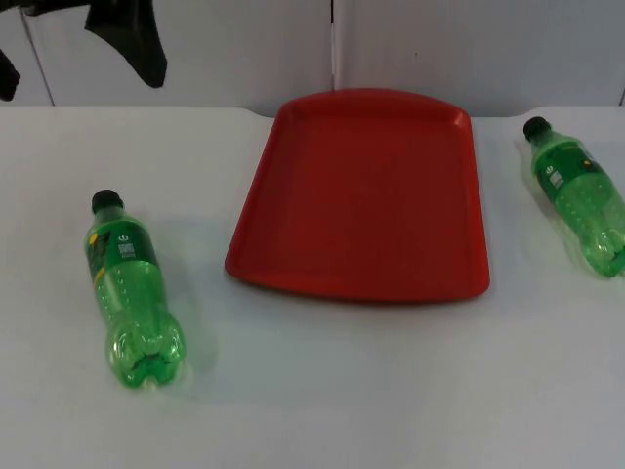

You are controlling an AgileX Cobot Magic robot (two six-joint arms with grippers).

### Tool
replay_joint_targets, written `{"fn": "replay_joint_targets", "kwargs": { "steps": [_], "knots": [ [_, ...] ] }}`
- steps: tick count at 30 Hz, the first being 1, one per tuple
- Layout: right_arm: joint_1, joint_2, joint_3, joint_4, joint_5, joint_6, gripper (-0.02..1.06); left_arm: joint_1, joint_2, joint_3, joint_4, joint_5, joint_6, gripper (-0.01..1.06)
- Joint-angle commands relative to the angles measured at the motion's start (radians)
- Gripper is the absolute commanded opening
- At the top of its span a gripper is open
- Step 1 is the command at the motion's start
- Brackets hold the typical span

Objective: Place the bottle upright on the tray.

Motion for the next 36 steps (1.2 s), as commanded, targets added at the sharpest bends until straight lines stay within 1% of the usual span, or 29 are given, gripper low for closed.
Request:
{"fn": "replay_joint_targets", "kwargs": {
  "steps": [1, 2, 5, 7, 8, 10, 12, 15, 19, 22, 28, 31, 36],
  "knots": [
    [-0.006, -0.003, 0.0, 0.004, -0.008, 0.0, 1.05, -0.015, 0.036, -0.017, 0.012, -0.034, -0.044, 1.05],
    [-0.006, -0.003, 0.0, 0.004, -0.008, 0.0, 1.05, -0.015, 0.036, -0.017, 0.012, -0.034, -0.044, 1.05],
    [-0.006, -0.003, 0.0, 0.004, -0.008, 0.0, 1.05, -0.02, 0.078, -0.017, 0.016, -0.058, -0.085, 1.05],
    [-0.006, -0.003, 0.0, 0.004, -0.008, 0.0, 1.05, -0.02, 0.127, -0.017, 0.042, -0.062, -0.136, 1.05],
    [-0.006, -0.003, 0.0, 0.004, -0.008, 0.0, 1.05, -0.02, 0.127, -0.017, 0.042, -0.062, -0.136, 1.05],
    [-0.006, -0.003, 0.0, 0.004, -0.008, 0.0, 1.05, -0.02, 0.168, -0.017, 0.075, -0.078, -0.204, 1.05],
    [-0.006, -0.003, 0.0, 0.004, -0.008, 0.0, 1.05, -0.02, 0.212, -0.017, 0.093, -0.089, -0.244, 1.05],
    [-0.006, -0.003, 0.0, 0.004, -0.008, 0.0, 1.05, -0.02, 0.26, -0.017, 0.104, -0.09, -0.276, 1.05],
    [-0.006, -0.003, 0.0, 0.004, -0.008, 0.0, 1.05, -0.018, 0.324, -0.027, 0.115, -0.097, -0.288, 1.05],
    [-0.006, -0.003, 0.0, 0.004, -0.008, 0.0, 1.05, 0.005, 0.384, -0.057, 0.093, -0.088, -0.318, 1.05],
    [-0.006, -0.003, 0.0, 0.004, -0.008, 0.0, 1.05, 0.052, 0.439, -0.105, 0.082, -0.084, -0.341, 1.05],
    [-0.006, -0.003, 0.0, 0.004, -0.008, 0.0, 1.05, 0.088, 0.461, -0.123, 0.06, -0.093, -0.363, 1.05],
    [-0.006, -0.003, 0.0, 0.004, -0.008, 0.0, 1.05, 0.11, 0.493, -0.123, 0.033, -0.115, -0.384, 1.05]
  ]
}}
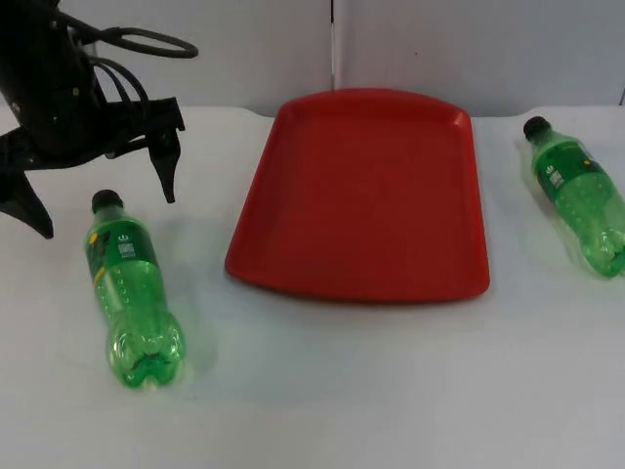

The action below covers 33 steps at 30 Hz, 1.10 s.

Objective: Place the bottle upright on the tray.

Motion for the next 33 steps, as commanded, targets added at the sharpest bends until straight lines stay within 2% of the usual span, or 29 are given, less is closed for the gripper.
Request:
{"fn": "replay_joint_targets", "kwargs": {
  "steps": [1, 16, 33],
  "knots": [
    [-0.006, -0.003, 0.0, 0.004, -0.006, 0.0, 1.05, 0.004, 0.02, -0.006, -0.023, -0.012, -0.019, 1.05],
    [-0.006, -0.003, 0.0, 0.004, -0.006, 0.0, 1.05, 0.004, 0.158, -0.028, -0.035, -0.081, -0.019, 1.05],
    [-0.006, -0.003, 0.0, 0.004, -0.006, 0.0, 1.05, 0.004, 0.22, -0.028, -0.04, -0.104, -0.017, 1.05]
  ]
}}
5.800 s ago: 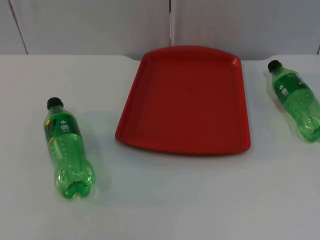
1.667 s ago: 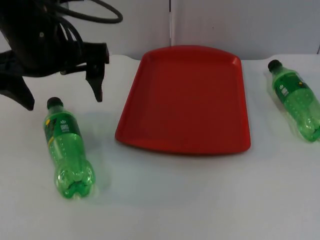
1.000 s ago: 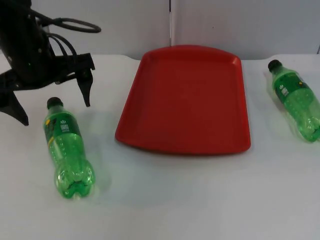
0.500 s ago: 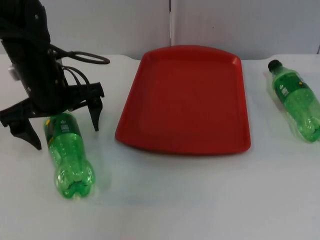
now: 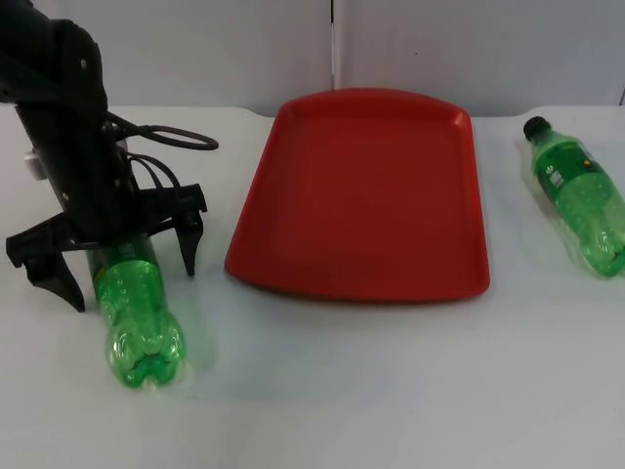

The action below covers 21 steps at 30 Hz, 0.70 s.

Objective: Place the bottle upright on the tray.

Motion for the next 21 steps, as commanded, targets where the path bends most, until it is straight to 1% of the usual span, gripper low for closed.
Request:
{"fn": "replay_joint_targets", "kwargs": {
  "steps": [1, 3, 5, 6, 7, 8, 10, 11, 12, 14, 15, 21],
  "knots": [
    [-0.006, -0.003, 0.0, 0.004, -0.006, -0.004, 1.05, 0.002, -0.003, -0.006, -0.007, -0.013, -0.004, 1.05],
    [-0.006, -0.003, 0.0, 0.004, -0.006, -0.004, 1.05, 0.002, -0.003, -0.006, -0.007, -0.013, -0.004, 1.03],
    [-0.006, -0.003, 0.0, 0.004, -0.006, -0.004, 1.05, 0.002, -0.003, -0.006, -0.005, -0.017, -0.004, 0.92],
    [-0.006, -0.003, 0.0, 0.004, -0.006, -0.004, 1.05, 0.002, -0.003, -0.006, -0.005, -0.022, -0.004, 0.82],
    [-0.006, -0.003, 0.0, 0.004, -0.006, -0.004, 1.05, 0.002, -0.003, -0.006, -0.005, -0.022, -0.004, 0.82],
    [-0.006, -0.003, 0.0, 0.004, -0.006, -0.004, 1.05, 0.002, -0.003, -0.006, -0.007, -0.024, -0.004, 0.73],
    [-0.006, -0.003, 0.0, 0.004, -0.006, -0.004, 1.05, 0.002, -0.003, -0.006, -0.027, -0.024, -0.007, 0.45],
    [-0.006, -0.003, 0.0, 0.004, -0.006, -0.004, 1.05, 0.002, -0.003, -0.006, -0.034, -0.024, -0.007, 0.32],
    [-0.006, -0.003, 0.0, 0.004, -0.006, -0.004, 1.05, 0.002, -0.003, -0.006, -0.034, -0.024, -0.007, 0.32],
    [-0.006, -0.003, 0.0, 0.004, -0.006, -0.004, 1.05, 0.002, -0.007, -0.006, -0.059, -0.024, -0.004, 0.04],
    [-0.006, -0.003, 0.0, 0.004, -0.006, -0.004, 1.05, 0.002, -0.016, -0.006, -0.069, -0.027, -0.004, 0.0],
    [-0.006, -0.003, 0.0, 0.004, -0.006, -0.004, 1.05, 0.002, -0.099, -0.006, -0.075, -0.034, -0.004, 0.0]
  ]
}}
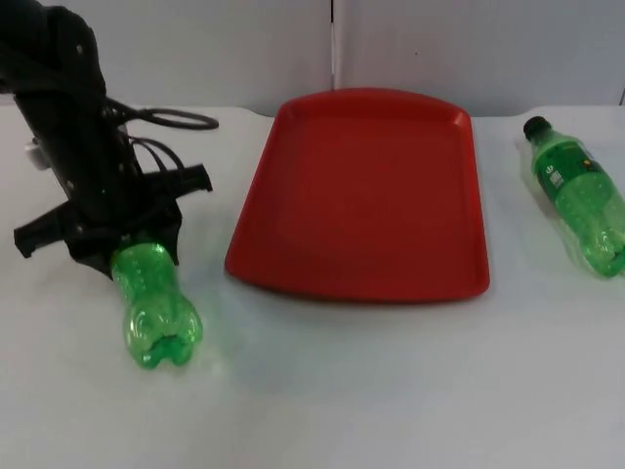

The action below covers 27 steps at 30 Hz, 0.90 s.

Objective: Place the bottle upright on the tray.

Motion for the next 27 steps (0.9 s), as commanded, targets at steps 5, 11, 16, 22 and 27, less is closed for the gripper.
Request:
{"fn": "replay_joint_targets", "kwargs": {
  "steps": [5, 11, 16, 22, 27],
  "knots": [
    [-0.006, -0.003, 0.0, 0.004, -0.006, -0.007, 1.05, 0.002, -0.158, -0.004, -0.016, -0.046, 0.092, 0.0],
    [-0.006, -0.003, 0.0, 0.004, -0.006, -0.007, 1.05, -0.013, -0.322, -0.002, -0.008, -0.146, 0.256, 0.0],
    [-0.006, -0.003, 0.0, 0.004, -0.006, -0.007, 1.05, -0.059, -0.428, -0.002, 0.001, -0.269, 0.347, 0.0],
    [-0.006, -0.003, 0.0, 0.004, -0.006, -0.007, 1.05, -0.15, -0.508, -0.002, -0.016, -0.409, 0.436, 0.0],
    [-0.006, -0.003, 0.0, 0.004, -0.006, -0.007, 1.05, -0.242, -0.527, -0.002, -0.021, -0.561, 0.456, 0.0]
  ]
}}
